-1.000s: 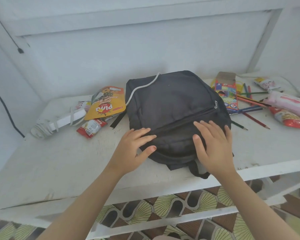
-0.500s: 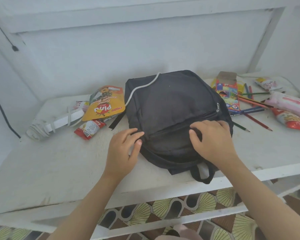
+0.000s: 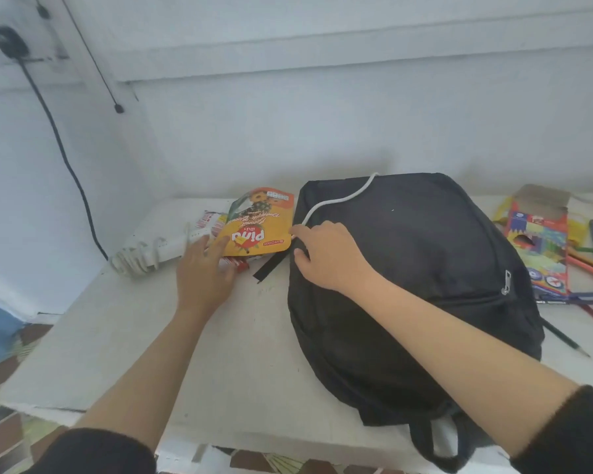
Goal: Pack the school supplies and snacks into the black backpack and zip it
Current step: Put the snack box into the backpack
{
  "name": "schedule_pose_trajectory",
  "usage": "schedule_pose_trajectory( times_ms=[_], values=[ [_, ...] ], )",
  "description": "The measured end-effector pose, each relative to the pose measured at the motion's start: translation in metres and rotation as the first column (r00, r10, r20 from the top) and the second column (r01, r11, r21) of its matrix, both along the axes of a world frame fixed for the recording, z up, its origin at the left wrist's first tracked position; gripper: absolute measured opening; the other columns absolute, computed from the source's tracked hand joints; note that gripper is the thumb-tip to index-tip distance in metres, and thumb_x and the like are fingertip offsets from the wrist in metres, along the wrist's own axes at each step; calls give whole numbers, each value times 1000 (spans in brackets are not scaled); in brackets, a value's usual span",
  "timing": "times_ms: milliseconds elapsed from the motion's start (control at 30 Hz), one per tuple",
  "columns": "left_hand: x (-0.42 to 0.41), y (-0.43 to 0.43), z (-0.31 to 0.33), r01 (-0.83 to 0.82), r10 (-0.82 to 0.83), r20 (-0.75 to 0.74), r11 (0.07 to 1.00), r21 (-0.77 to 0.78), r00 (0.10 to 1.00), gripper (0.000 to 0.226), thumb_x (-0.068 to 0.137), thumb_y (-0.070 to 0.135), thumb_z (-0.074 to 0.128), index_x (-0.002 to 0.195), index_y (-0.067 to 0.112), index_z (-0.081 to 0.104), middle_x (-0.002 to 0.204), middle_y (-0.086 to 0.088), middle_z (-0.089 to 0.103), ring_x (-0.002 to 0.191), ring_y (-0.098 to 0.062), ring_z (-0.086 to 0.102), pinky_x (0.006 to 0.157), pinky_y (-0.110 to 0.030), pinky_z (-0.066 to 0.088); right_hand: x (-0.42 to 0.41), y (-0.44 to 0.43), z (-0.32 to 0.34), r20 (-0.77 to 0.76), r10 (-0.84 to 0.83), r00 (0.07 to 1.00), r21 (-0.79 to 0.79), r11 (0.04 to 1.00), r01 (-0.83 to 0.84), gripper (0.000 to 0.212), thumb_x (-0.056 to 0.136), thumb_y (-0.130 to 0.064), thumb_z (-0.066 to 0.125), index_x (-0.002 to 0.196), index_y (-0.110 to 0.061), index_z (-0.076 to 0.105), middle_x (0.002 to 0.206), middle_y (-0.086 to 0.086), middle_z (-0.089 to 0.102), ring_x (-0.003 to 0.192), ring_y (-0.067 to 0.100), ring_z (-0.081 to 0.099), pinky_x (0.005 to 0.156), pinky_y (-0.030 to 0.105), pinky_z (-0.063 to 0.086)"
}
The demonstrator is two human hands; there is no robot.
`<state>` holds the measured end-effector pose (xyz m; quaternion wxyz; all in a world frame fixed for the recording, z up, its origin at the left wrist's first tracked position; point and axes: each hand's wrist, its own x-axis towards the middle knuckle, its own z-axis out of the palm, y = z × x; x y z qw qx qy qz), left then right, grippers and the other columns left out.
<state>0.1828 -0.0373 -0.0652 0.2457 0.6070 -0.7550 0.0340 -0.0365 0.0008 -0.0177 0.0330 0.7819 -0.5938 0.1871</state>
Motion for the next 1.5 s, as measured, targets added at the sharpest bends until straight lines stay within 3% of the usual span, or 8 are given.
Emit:
schedule_pose_trajectory(
  times_ms=[300, 433, 567, 733, 967, 1133, 1333, 1500],
  values=[
    [-18, -23, 6, 43, -41, -49, 998, 50, 998, 28, 90, 13, 57, 115, 19, 68, 121, -4, 64, 110, -29, 58, 78, -34, 45, 5, -45, -9, 50, 52, 997, 85, 995, -56, 42, 97, -38, 38, 137, -24, 41, 96, 1, 65, 95, 17, 55, 91, 33, 43],
    [-25, -22, 17, -27, 2, -178, 990, -139, 984, 22, 89, 10, 60, 107, 17, 72, 96, -9, 73, 84, -29, 66, 60, -27, 38, 4, -50, -7, 403, -28, 915, 212, 975, -64, 49, 96, -47, 35, 143, -31, 32, 96, 4, 65, 99, 26, 58, 91, 39, 47],
    [-35, -11, 35, -1, -52, -239, 976, -219, 970, 20, 87, 12, 64, 105, 18, 73, 84, -4, 73, 69, -23, 66, 50, -20, 32, 3, -57, 12, 726, -202, 657, 411, 894, -179, 43, 97, -48, 33, 139, -40, 33, 128, 7, 56, 110, 26, 58, 84, 33, 50],
    [-42, 8, 33, 232, -249, -5, 909, -345, 969, 30, 88, 30, 50, 100, 14, 74, 90, -1, 74, 71, -18, 69, 53, -18, 41, -10, -62, 35, 844, -536, -14, 441, 709, -550, 33, 93, -9, 42, 124, -18, 50, 111, 17, 57, 88, 35, 64, 81, 41, 55],
    [-45, 18, 15, 181, -97, -508, 976, 119, 856, 41, 88, 52, 55, 127, 43, 49, 137, 9, 45, 122, -3, 38, 85, -27, 47, -17, -54, 19, 844, -493, 211, 536, 768, -350, 46, 87, 10, 39, 115, -18, 63, 120, 10, 58, 100, 25, 64, 82, 36, 57],
    [-58, 24, 31, 300, 146, -800, 876, 378, 582, 44, 96, 36, 46, 138, 43, 33, 107, 30, 45, 88, 15, 47, 60, -7, 44, -38, -25, 22, 880, -448, 159, 475, 810, -344, 49, 84, 10, 40, 112, -21, 66, 121, 10, 59, 101, 27, 65, 76, 34, 57],
    [-71, 36, 31, 480, 251, -895, 773, 415, 370, 33, 93, 32, 55, 118, 53, 51, 124, 11, 55, 119, -19, 51, 99, -43, 44, -69, 39, 23, 921, -385, 68, 383, 854, -353, 48, 85, 10, 41, 114, -20, 65, 120, 6, 63, 98, 24, 68, 73, 35, 57],
    [-84, 57, 35, 573, 231, -947, 755, 319, 223, 33, 87, 9, 60, 110, 32, 65, 112, 7, 65, 110, -19, 58, 87, -38, 53, -91, 87, 12, 905, -414, 104, 421, 830, -365, 40, 80, 1, 52, 112, -19, 66, 122, 6, 62, 100, 26, 67, 74, 36, 57]
  ],
)
